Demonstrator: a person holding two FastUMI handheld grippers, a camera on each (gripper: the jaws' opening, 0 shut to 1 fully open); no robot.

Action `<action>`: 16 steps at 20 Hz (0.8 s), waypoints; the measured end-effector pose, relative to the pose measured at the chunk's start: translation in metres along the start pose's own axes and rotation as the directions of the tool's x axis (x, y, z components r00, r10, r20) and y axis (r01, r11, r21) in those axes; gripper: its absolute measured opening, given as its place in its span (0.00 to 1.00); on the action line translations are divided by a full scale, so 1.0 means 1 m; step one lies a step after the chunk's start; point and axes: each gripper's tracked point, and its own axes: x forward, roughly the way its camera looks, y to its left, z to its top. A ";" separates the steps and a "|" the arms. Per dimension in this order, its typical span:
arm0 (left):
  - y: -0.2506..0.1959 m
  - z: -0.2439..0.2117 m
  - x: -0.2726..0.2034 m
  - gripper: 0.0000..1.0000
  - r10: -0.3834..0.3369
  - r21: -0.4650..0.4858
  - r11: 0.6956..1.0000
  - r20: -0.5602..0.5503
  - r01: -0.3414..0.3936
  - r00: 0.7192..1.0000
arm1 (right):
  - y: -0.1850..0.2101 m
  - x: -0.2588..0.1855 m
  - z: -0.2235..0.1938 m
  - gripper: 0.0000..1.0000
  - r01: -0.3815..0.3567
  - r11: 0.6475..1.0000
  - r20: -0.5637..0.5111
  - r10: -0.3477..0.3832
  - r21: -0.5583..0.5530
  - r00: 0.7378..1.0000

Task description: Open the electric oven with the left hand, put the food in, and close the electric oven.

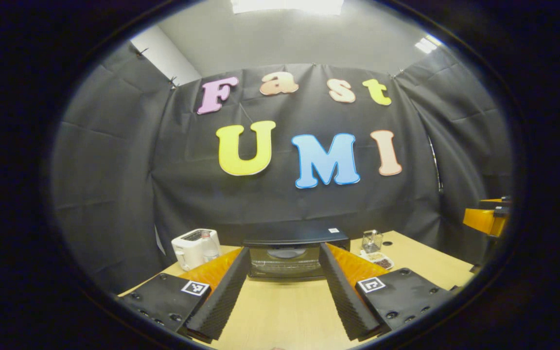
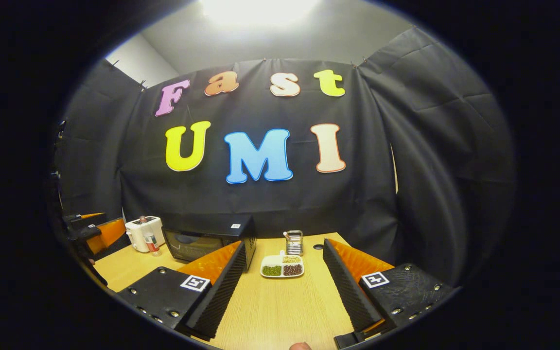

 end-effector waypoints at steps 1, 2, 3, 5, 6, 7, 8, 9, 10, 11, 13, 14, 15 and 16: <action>0.001 0.004 -0.010 0.99 -0.007 -0.007 1.000 0.004 0.007 1.000 | 0.003 -0.003 0.008 0.98 0.000 1.000 0.018 0.000 0.005 1.000; 0.003 0.008 -0.019 1.00 -0.010 -0.007 1.000 0.009 0.010 1.000 | 0.006 -0.006 0.011 0.98 -0.001 1.000 0.034 0.001 0.009 0.999; 0.008 0.013 -0.026 1.00 -0.011 -0.004 1.000 0.018 0.011 1.000 | 0.010 -0.010 0.017 0.98 -0.004 1.000 0.051 0.003 0.013 0.999; 0.019 0.022 -0.041 0.95 -0.011 0.003 1.000 0.038 0.011 0.999 | 0.017 -0.015 0.026 0.98 0.004 1.000 0.066 -0.004 0.005 0.998; 0.026 0.023 -0.047 0.99 -0.010 0.000 1.000 0.039 0.010 0.999 | 0.018 -0.019 0.027 0.98 0.013 1.000 0.068 -0.013 -0.001 0.998; 0.030 0.026 -0.053 1.00 -0.013 -0.008 1.000 0.047 0.014 0.999 | 0.021 -0.022 0.030 0.98 0.020 1.000 0.081 -0.020 -0.007 0.997; 0.038 0.028 -0.057 1.00 -0.003 -0.014 1.000 0.054 0.004 0.999 | 0.023 -0.024 0.035 0.98 0.028 1.000 0.093 -0.027 -0.011 0.995; 0.046 0.028 -0.059 0.99 0.009 -0.017 1.000 0.050 -0.009 0.999 | 0.027 -0.026 0.033 0.98 0.033 0.999 0.091 -0.032 -0.007 0.995; 0.052 0.026 -0.064 0.95 0.021 -0.025 0.999 0.045 -0.020 0.999 | 0.032 -0.029 0.034 0.98 0.026 1.000 0.091 -0.026 -0.002 0.995; 0.057 0.027 -0.066 0.98 0.027 -0.037 0.999 0.047 -0.026 0.999 | 0.035 -0.032 0.036 0.98 0.026 1.000 0.096 -0.025 0.000 0.995; 0.067 0.029 -0.068 1.00 0.044 -0.050 0.998 0.050 -0.042 0.998 | 0.038 -0.037 0.039 0.98 0.027 1.000 0.107 -0.027 -0.001 0.994; 0.070 0.029 -0.069 1.00 0.049 -0.052 0.998 0.048 -0.046 0.998 | 0.039 -0.040 0.040 0.98 0.028 1.000 0.112 -0.027 -0.003 0.993; 0.072 0.032 -0.072 0.99 0.051 -0.053 0.997 0.050 -0.048 0.997 | 0.041 -0.043 0.042 0.98 0.024 1.000 0.113 -0.024 -0.005 0.993; 0.075 0.034 -0.073 0.99 0.058 -0.054 0.997 0.057 -0.055 0.997 | 0.043 -0.046 0.045 0.98 0.018 1.000 0.123 -0.016 -0.008 0.992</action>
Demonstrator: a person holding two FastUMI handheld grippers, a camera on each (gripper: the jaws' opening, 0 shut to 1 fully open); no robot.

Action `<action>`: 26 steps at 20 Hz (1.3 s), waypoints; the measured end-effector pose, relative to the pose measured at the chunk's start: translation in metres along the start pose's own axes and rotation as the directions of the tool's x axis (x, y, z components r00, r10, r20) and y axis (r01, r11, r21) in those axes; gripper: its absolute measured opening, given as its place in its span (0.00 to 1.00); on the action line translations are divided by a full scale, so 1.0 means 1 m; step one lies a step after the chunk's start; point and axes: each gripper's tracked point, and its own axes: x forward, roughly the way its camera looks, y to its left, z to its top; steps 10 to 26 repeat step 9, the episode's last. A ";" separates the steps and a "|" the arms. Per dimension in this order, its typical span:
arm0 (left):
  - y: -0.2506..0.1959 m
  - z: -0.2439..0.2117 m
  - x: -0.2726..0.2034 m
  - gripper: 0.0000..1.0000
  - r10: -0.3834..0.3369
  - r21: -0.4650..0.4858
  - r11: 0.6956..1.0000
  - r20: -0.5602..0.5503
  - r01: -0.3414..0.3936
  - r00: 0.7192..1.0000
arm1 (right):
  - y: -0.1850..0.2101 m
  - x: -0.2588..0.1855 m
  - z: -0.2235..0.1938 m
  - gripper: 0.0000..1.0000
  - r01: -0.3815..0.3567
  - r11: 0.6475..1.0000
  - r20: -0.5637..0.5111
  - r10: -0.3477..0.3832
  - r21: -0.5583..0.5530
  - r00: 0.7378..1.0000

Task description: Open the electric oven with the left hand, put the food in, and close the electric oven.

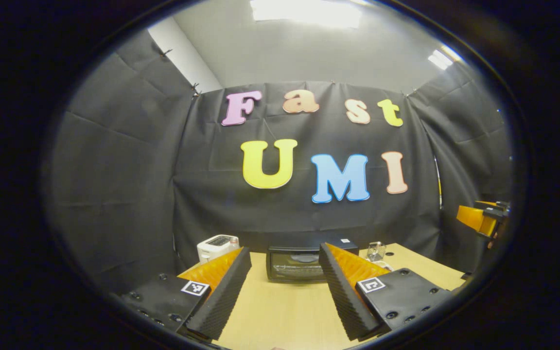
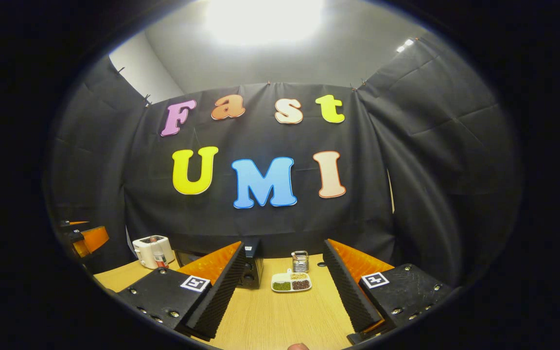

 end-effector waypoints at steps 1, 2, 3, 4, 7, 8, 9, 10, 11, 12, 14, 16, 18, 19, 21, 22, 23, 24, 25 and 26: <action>0.003 0.001 -0.001 0.99 0.006 -0.001 1.000 0.001 -0.006 1.000 | 0.000 -0.004 0.006 0.98 -0.002 1.000 0.014 0.002 -0.005 1.000; 0.004 0.001 -0.004 0.99 0.008 0.000 1.000 -0.001 -0.008 1.000 | -0.003 -0.006 0.011 0.98 -0.001 1.000 0.031 0.001 -0.009 1.000; 0.005 0.004 -0.006 0.99 0.013 0.002 1.000 0.005 -0.013 1.000 | -0.003 -0.008 0.016 0.98 -0.001 1.000 0.047 0.001 -0.013 0.999; 0.006 0.007 -0.008 0.99 0.015 0.001 1.000 0.013 -0.015 1.000 | -0.002 -0.010 0.019 0.98 -0.004 1.000 0.062 0.005 -0.018 0.998; 0.003 0.003 -0.012 0.99 0.011 -0.009 1.000 -0.004 -0.011 1.000 | -0.002 -0.010 0.029 0.98 -0.002 1.000 0.099 0.004 -0.019 0.995; 0.004 0.006 -0.012 0.97 0.014 -0.009 1.000 -0.002 -0.014 1.000 | -0.001 -0.010 0.031 0.98 -0.008 1.000 0.103 0.010 -0.020 0.995; 0.004 0.010 -0.011 0.95 0.015 -0.012 1.000 0.005 -0.015 1.000 | 0.000 -0.008 0.033 0.97 -0.009 1.000 0.104 0.011 -0.022 0.994; 0.004 0.010 -0.011 0.95 0.015 -0.012 1.000 0.005 -0.015 1.000 | 0.000 -0.008 0.033 0.97 -0.009 1.000 0.104 0.011 -0.022 0.994; 0.004 0.010 -0.011 0.95 0.015 -0.012 1.000 0.005 -0.015 1.000 | 0.000 -0.008 0.033 0.97 -0.009 1.000 0.104 0.011 -0.022 0.994; 0.004 0.010 -0.011 0.95 0.015 -0.012 1.000 0.005 -0.015 1.000 | 0.000 -0.008 0.033 0.97 -0.009 1.000 0.104 0.011 -0.022 0.994; 0.004 0.010 -0.011 0.95 0.015 -0.012 1.000 0.005 -0.015 1.000 | 0.000 -0.008 0.033 0.97 -0.009 1.000 0.104 0.011 -0.022 0.994; 0.004 0.010 -0.011 0.95 0.015 -0.012 1.000 0.005 -0.015 1.000 | 0.000 -0.008 0.033 0.97 -0.009 1.000 0.104 0.011 -0.022 0.994; 0.004 0.010 -0.011 0.95 0.015 -0.012 1.000 0.005 -0.015 1.000 | 0.000 -0.008 0.033 0.97 -0.009 1.000 0.104 0.011 -0.022 0.994; 0.004 0.010 -0.011 0.95 0.015 -0.012 1.000 0.005 -0.015 1.000 | 0.000 -0.008 0.033 0.97 -0.009 1.000 0.104 0.011 -0.022 0.994; 0.004 0.010 -0.011 0.95 0.015 -0.012 1.000 0.005 -0.015 1.000 | 0.000 -0.008 0.033 0.97 -0.009 1.000 0.104 0.011 -0.022 0.994; 0.004 0.010 -0.011 0.95 0.015 -0.012 1.000 0.005 -0.015 1.000 | 0.000 -0.008 0.033 0.97 -0.009 1.000 0.104 0.011 -0.022 0.994; 0.004 0.010 -0.011 0.95 0.015 -0.012 1.000 0.005 -0.015 1.000 | 0.000 -0.008 0.033 0.97 -0.009 1.000 0.104 0.011 -0.022 0.994; 0.004 0.010 -0.011 0.95 0.015 -0.012 1.000 0.005 -0.015 1.000 | 0.000 -0.008 0.033 0.97 -0.009 1.000 0.104 0.011 -0.022 0.994; 0.004 0.010 -0.011 0.95 0.015 -0.012 1.000 0.005 -0.015 1.000 | 0.000 -0.008 0.033 0.97 -0.009 1.000 0.104 0.011 -0.022 0.994; 0.004 0.010 -0.011 0.95 0.015 -0.012 1.000 0.005 -0.015 1.000 | 0.000 -0.008 0.033 0.97 -0.009 1.000 0.104 0.011 -0.022 0.994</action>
